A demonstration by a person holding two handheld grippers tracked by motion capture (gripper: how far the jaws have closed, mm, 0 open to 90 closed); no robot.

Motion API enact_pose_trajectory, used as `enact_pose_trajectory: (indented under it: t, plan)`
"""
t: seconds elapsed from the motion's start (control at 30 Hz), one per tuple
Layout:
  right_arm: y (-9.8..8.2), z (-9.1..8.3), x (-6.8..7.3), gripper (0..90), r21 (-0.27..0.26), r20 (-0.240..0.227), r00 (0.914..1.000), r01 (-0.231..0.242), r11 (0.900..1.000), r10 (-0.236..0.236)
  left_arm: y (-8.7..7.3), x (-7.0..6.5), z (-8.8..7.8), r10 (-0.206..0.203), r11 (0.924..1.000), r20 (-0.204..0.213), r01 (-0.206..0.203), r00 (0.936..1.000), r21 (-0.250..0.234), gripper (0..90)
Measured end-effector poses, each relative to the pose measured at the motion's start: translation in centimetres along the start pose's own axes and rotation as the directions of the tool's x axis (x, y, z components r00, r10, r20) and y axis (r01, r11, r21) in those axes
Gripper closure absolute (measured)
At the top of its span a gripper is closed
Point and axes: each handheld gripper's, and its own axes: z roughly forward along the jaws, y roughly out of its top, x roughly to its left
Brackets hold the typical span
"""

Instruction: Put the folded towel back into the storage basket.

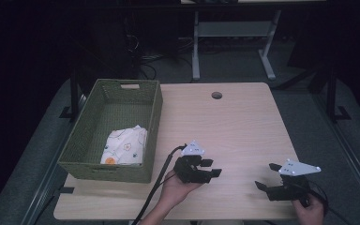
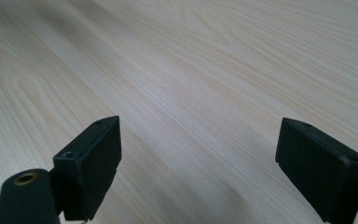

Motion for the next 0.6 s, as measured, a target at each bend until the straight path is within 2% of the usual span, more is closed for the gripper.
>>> enact_pose_trajectory:
  t: [0.07,0.1,0.17,0.2,0.33,0.37,0.6]
  plan:
    - [0.0,0.0,0.1,13.8,-0.004,0.000,1.0000,0.003,1.000,-0.003,-0.1,-0.1,0.0,0.003,1.0000,-0.004,-0.003,1.0000,0.005,50.1]
    - [0.1,-0.1,0.2,13.8,-0.004,0.000,1.0000,-0.001,1.000,0.001,-0.3,-0.2,-0.1,0.013,0.9999,-0.019,-0.013,0.9997,0.005,49.8]
    - [0.1,0.0,0.3,13.8,-0.002,0.000,1.0000,0.006,1.000,-0.006,-0.5,-0.3,-0.2,0.015,0.9999,-0.018,-0.015,0.9997,0.002,49.6]
    - [0.1,0.0,0.3,13.8,-0.001,0.002,1.0000,0.007,1.000,-0.007,-0.7,-0.3,-0.2,0.029,0.9996,-0.027,-0.029,0.9992,0.005,49.3]
    - [0.1,0.0,0.4,13.8,0.000,0.001,1.0000,0.010,1.000,-0.010,-1.1,-0.4,-0.3,0.034,0.9994,-0.039,-0.034,0.9987,0.008,48.3]
    - [0.1,0.1,0.4,13.8,0.000,0.000,1.0000,0.008,1.000,-0.008,-1.4,-0.5,-0.4,0.047,0.9988,-0.056,-0.046,0.9973,0.017,47.9]
    - [0.1,0.0,0.5,13.8,0.002,0.002,1.0000,0.008,1.000,-0.008,-2.5,-0.5,-0.6,0.055,0.9982,-0.078,-0.053,0.9954,0.028,45.5]
